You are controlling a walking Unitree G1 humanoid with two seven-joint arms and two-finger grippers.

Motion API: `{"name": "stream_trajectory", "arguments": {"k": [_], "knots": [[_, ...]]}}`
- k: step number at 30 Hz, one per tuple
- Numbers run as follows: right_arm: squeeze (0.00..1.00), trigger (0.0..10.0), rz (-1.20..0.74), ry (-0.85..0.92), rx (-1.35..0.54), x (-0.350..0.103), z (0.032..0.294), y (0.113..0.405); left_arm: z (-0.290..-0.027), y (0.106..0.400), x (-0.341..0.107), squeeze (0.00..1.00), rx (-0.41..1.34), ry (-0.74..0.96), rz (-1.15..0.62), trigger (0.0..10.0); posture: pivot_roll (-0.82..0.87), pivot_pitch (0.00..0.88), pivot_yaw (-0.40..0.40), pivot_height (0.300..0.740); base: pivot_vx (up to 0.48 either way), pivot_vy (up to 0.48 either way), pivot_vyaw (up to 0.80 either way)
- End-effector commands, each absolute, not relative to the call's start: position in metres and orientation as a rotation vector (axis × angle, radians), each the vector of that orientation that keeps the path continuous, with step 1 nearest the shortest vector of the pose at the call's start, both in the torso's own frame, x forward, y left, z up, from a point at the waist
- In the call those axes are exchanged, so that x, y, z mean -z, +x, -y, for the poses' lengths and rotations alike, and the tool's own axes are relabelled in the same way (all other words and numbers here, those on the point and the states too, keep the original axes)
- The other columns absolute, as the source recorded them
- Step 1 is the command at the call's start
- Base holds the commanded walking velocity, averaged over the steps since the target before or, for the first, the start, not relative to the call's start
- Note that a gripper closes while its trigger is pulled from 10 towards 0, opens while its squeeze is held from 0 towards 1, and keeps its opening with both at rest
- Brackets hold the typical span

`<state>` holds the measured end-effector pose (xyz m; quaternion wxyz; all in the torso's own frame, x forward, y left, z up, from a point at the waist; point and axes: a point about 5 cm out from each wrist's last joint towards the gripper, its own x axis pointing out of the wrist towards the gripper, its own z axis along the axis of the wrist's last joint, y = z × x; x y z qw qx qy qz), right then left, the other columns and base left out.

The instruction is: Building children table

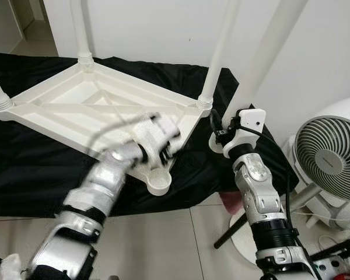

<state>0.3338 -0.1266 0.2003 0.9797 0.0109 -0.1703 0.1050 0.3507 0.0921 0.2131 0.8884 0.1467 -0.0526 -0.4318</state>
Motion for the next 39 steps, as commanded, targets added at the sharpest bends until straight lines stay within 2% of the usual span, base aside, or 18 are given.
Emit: {"name": "stream_trajectory", "arguments": {"k": [1,2,3,5,6,10,12,14,21,32,35,39], "knots": [[0.0,10.0,0.343,0.03,-0.209,-0.2,0.129,0.332,-0.096,0.349,-0.212,0.0,0.895,0.275,0.097,10.0,0.08,0.054,-0.093,0.74,0.0,0.0,0.0],[0.0,10.0,0.342,0.029,-0.21,-0.2,0.13,0.332,-0.107,0.347,-0.215,0.0,0.897,0.275,0.098,10.0,0.08,0.054,-0.093,0.74,0.0,0.0,0.0],[0.0,10.0,0.342,0.029,-0.21,-0.2,0.13,0.332,-0.107,0.347,-0.215,0.0,0.897,0.275,0.098,10.0,0.08,0.054,-0.093,0.74,0.0,0.0,0.0],[0.0,10.0,0.342,0.027,-0.215,-0.199,0.13,0.333,-0.131,0.342,-0.212,0.0,0.898,0.343,0.062,10.0,0.1,0.05,-0.1,0.74,0.0,0.0,0.0],[0.0,10.0,0.342,0.027,-0.215,-0.199,0.13,0.333,-0.131,0.342,-0.212,0.0,0.898,0.343,0.062,10.0,0.1,0.05,-0.1,0.74,0.0,0.0,0.0],[0.0,10.0,0.342,0.027,-0.236,-0.2,0.129,0.333,-0.158,0.326,-0.194,0.0,0.981,0.446,-0.071,10.0,0.11,0.044,-0.11,0.74,0.0,0.0,0.0],[0.0,10.0,0.342,0.027,-0.236,-0.2,0.129,0.333,-0.158,0.326,-0.194,0.0,0.981,0.446,-0.071,10.0,0.11,0.044,-0.11,0.74,0.0,0.0,0.0],[0.0,10.0,0.34,0.019,-0.248,-0.199,0.129,0.334,-0.168,0.316,-0.184,0.0,1.031,0.483,-0.148,10.0,0.12,0.034,-0.118,0.74,0.0,0.0,0.0],[0.0,10.0,0.337,0.0,-0.26,-0.199,0.131,0.335,-0.167,0.305,-0.17,0.0,1.101,0.486,-0.216,10.0,0.12,0.018,-0.122,0.74,0.0,0.0,0.0],[0.0,10.0,0.355,-0.021,-0.252,-0.204,0.137,0.335,-0.15,0.311,-0.144,0.0,1.127,0.617,-0.294,10.0,0.08,0.003,-0.103,0.74,0.0,0.0,0.0],[0.0,10.0,0.358,-0.028,-0.225,-0.204,0.144,0.334,-0.148,0.309,-0.134,0.0,1.147,0.71,-0.335,10.0,0.07,0.007,-0.093,0.74,0.0,0.0,0.0],[0.0,10.0,0.355,-0.028,-0.213,-0.203,0.147,0.332,-0.146,0.307,-0.132,0.0,1.158,0.703,-0.339,10.0,0.06,0.013,-0.091,0.74,0.0,0.0,0.0]]}}
